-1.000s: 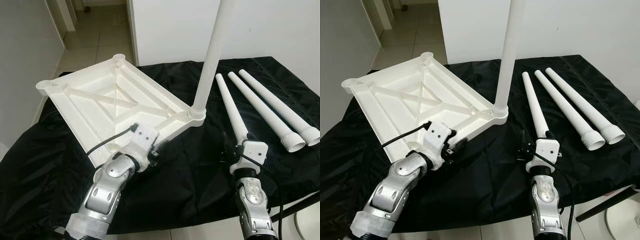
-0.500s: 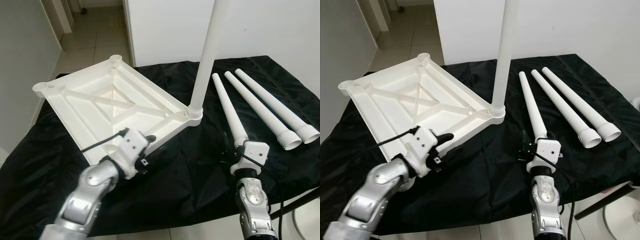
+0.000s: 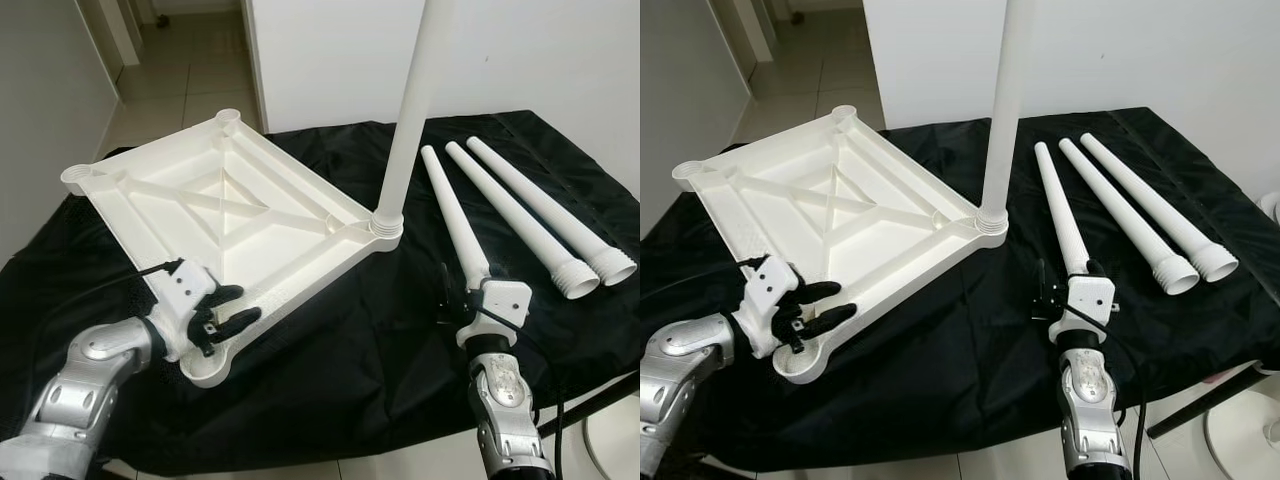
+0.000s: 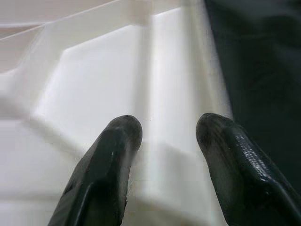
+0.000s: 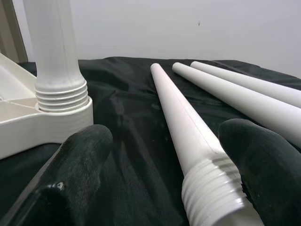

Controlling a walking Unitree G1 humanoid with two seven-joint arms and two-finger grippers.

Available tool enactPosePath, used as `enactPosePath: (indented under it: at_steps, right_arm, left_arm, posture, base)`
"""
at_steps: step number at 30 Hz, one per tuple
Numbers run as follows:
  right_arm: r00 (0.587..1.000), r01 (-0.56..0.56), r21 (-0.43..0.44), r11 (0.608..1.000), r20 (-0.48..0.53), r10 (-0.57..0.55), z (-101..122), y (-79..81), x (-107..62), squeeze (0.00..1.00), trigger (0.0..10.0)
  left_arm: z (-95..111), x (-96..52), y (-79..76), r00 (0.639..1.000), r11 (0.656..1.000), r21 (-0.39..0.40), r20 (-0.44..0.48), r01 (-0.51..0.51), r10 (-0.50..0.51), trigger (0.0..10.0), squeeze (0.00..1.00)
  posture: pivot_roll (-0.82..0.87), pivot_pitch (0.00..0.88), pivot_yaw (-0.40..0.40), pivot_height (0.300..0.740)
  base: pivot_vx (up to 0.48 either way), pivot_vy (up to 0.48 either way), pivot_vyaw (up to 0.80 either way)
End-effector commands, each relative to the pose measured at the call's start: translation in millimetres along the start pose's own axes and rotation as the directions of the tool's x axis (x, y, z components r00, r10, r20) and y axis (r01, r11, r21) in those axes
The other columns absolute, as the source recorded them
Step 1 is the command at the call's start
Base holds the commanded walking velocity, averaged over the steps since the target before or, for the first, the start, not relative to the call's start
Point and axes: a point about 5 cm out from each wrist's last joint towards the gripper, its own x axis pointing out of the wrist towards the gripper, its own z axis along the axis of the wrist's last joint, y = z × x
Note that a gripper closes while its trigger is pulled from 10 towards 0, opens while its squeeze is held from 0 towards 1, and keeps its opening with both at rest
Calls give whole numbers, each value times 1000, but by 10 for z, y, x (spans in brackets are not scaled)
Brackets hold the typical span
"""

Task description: Building children table

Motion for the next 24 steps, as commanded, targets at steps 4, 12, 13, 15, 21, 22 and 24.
enactPosePath:
  at_steps: [4,12,13,15,21,22,24]
  right_arm:
    - [1000,-1,9,1000,-8,1,-22,15,-13,0,10000]
    - [1000,-3,8,1000,-5,3,-15,3,-2,0,10000]
    - [1000,-3,8,1000,-5,3,-15,3,-2,0,10000]
    - [1000,-5,6,1000,-7,5,-16,4,-11,0,10000]
    - [1000,-7,3,1000,-10,7,-23,-3,-26,0,10000]
    - [1000,-7,3,1000,-10,7,-23,-4,-28,0,10000]
    - [1000,-7,3,1000,-11,7,-24,-4,-31,0,10000]
  left_arm:
    - [-48,-93,216,996,996,24,-25,-85,85,10000,0]
    - [-10,-287,697,958,955,91,-32,-281,285,10000,0]
    - [-10,-287,697,958,955,91,-32,-281,285,10000,0]
    - [-15,-316,734,952,946,146,-59,-291,302,10000,0]
    - [-72,-310,711,954,940,220,-93,-259,284,10000,0]
    - [-86,-302,697,956,940,236,-99,-245,275,10000,0]
    - [-122,-285,654,959,936,281,-124,-211,253,10000,0]
  posture:
    - [-58,27,42,740]
    - [-68,24,39,740]
    - [-68,24,39,740]
    - [-70,24,37,740]
    - [-71,25,38,740]
    - [-71,25,37,740]
    - [-70,24,36,740]
  base:
    - [0,0,0]
    - [0,0,0]
    - [0,0,0]
    - [0,0,0]
    - [0,0,0]
    - [0,0,0]
    - [0,0,0]
